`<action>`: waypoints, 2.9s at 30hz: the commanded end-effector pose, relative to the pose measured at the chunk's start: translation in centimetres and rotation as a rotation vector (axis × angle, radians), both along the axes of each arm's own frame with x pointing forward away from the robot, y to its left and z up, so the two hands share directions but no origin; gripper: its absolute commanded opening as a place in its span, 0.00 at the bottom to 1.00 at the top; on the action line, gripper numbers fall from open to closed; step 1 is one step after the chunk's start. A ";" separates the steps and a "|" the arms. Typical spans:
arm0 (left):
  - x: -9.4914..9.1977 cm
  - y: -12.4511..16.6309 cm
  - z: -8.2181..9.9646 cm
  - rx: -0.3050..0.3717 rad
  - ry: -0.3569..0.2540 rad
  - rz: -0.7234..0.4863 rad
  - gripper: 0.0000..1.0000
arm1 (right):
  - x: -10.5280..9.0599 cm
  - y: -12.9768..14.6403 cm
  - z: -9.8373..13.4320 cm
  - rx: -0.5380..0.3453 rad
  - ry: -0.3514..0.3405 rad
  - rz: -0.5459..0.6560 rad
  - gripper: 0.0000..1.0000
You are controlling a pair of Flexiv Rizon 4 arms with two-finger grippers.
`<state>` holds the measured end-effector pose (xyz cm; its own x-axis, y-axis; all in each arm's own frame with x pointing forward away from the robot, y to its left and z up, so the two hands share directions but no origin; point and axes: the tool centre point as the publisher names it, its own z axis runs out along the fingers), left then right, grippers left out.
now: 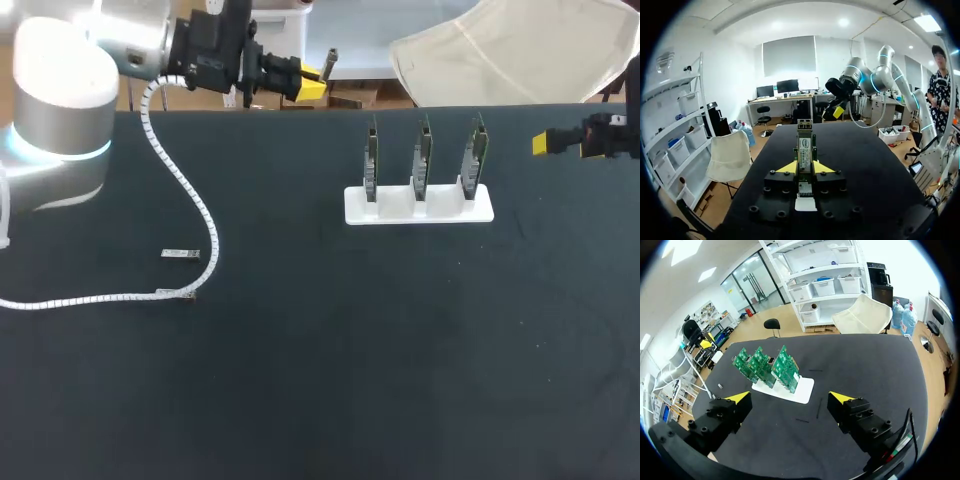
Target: Pick up the optical module with the left hand, and insert it into the network port with the right hand.
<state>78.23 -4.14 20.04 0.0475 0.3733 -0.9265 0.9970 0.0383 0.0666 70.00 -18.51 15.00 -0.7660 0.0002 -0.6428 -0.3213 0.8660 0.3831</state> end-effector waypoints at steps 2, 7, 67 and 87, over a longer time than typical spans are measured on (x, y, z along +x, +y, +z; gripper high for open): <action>-0.1 0.0 0.2 0.004 -0.001 0.002 0.00 | 0.0 0.0 0.0 0.000 0.000 0.000 1.00; -0.1 0.0 0.2 0.004 -0.001 0.002 0.00 | 0.0 0.0 0.0 0.000 0.000 0.000 1.00; -0.4 -7.4 -4.0 -0.233 0.113 -0.055 0.00 | 0.0 0.0 0.0 0.000 0.000 0.000 1.00; -1.0 -7.2 -4.5 -0.236 0.131 -0.060 0.00 | 0.0 0.0 0.0 0.000 0.000 0.000 1.00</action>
